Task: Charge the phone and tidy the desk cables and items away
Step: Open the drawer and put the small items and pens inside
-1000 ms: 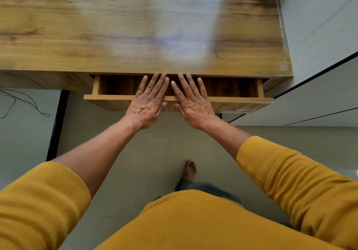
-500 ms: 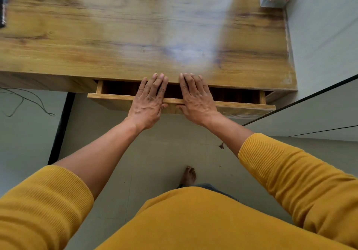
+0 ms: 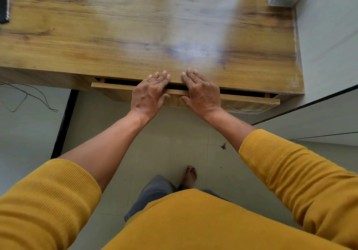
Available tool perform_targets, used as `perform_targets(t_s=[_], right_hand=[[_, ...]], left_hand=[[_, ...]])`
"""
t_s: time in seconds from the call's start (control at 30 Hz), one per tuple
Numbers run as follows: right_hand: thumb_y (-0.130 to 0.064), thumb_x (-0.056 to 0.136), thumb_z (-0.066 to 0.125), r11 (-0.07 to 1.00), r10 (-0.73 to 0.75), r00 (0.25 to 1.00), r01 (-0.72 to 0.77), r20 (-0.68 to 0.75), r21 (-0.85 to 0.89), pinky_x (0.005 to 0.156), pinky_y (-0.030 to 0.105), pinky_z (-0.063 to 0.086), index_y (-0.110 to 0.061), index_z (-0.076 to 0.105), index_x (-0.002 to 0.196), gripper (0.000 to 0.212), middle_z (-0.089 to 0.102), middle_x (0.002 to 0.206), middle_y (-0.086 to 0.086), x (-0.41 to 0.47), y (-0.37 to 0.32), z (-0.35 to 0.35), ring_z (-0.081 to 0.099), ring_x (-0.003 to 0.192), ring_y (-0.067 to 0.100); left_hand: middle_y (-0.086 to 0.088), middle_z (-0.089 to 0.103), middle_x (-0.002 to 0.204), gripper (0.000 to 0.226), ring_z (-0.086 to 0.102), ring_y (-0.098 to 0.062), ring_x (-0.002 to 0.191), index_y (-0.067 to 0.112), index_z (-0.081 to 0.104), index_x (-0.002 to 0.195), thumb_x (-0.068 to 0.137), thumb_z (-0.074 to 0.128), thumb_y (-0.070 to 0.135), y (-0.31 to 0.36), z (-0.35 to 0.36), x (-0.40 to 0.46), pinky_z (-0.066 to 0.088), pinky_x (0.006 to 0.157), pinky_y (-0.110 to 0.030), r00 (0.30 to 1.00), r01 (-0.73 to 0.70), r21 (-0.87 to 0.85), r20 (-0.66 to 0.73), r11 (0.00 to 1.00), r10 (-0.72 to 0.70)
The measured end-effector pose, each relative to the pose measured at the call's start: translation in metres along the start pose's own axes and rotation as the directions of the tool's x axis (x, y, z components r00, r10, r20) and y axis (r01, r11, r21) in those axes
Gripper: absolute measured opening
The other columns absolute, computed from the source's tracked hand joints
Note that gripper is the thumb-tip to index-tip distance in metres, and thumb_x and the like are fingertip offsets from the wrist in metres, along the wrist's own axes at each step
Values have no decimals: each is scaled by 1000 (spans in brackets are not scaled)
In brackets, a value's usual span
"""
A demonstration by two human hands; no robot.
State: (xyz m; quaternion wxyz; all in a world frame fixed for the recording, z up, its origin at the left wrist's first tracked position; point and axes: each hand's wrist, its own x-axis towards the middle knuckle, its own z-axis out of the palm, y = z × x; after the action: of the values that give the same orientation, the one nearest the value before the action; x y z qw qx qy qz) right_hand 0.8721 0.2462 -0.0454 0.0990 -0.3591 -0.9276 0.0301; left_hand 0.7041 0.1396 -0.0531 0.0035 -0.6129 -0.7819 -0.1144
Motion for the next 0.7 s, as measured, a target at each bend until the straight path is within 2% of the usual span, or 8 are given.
perform_targets(t_s=[0.17, 0.3, 0.37, 0.43, 0.53, 0.63, 0.7], right_hand=[[-44, 68, 97, 1000, 10, 1000, -9, -14, 15, 100, 38, 58, -16, 64, 143, 87, 65, 145, 8, 3, 1, -1, 64, 133, 26], [-41, 69, 96, 1000, 18, 1000, -18, -22, 15, 94, 39, 61, -15, 70, 134, 75, 71, 137, 8, 9, 0, -2, 68, 126, 27], [-39, 70, 95, 1000, 23, 999, -23, -27, 3, 90, 40, 61, -15, 72, 129, 67, 73, 133, 7, 11, 0, -2, 70, 123, 27], [-37, 70, 95, 999, 32, 999, -32, -28, -14, 84, 40, 62, -16, 73, 122, 60, 75, 128, 6, 13, -2, -4, 73, 117, 27], [-33, 70, 96, 998, 29, 999, -31, -32, -57, 71, 37, 61, -15, 74, 113, 51, 79, 113, 6, 17, -4, -4, 77, 97, 27], [-25, 70, 95, 995, 23, 998, -29, -58, -101, 56, 30, 52, -13, 73, 100, 39, 76, 92, 6, 22, -7, -3, 72, 73, 27], [-21, 71, 91, 994, 3, 996, -13, -94, -111, 54, 30, 48, -13, 71, 97, 33, 74, 88, 6, 24, -7, 0, 69, 69, 27]], left_hand=[[0, 59, 152, 62, 58, -21, 140, 21, 62, 148, 90, 84, 26, -2, -4, 6, 45, 119, -37, 1000, 24, -45, -14, 999, -25], [2, 68, 141, 51, 66, -20, 130, 23, 72, 136, 87, 87, 21, 0, -8, 10, 55, 108, -36, 996, 42, -96, -80, 995, -50], [0, 73, 133, 46, 72, -22, 121, 20, 77, 128, 83, 90, 19, 0, -8, 11, 60, 97, -36, 991, 28, -88, -129, 996, -40], [-1, 78, 125, 42, 78, -28, 105, 19, 80, 120, 80, 92, 20, -4, -6, 15, 63, 78, -37, 987, -10, -20, -159, 1000, 7], [-1, 80, 114, 28, 74, -30, 81, 19, 80, 110, 85, 87, 28, -13, -2, 24, 56, 58, -33, 975, -125, 121, -170, 985, 144], [0, 79, 96, 10, 66, -27, 69, 18, 78, 93, 92, 76, 28, -19, 0, 32, 49, 49, -31, 955, -200, 192, -183, 961, 235], [1, 75, 88, 11, 62, -26, 66, 18, 74, 86, 92, 74, 28, -22, 1, 37, 45, 47, -30, 941, -233, 214, -196, 949, 275]])
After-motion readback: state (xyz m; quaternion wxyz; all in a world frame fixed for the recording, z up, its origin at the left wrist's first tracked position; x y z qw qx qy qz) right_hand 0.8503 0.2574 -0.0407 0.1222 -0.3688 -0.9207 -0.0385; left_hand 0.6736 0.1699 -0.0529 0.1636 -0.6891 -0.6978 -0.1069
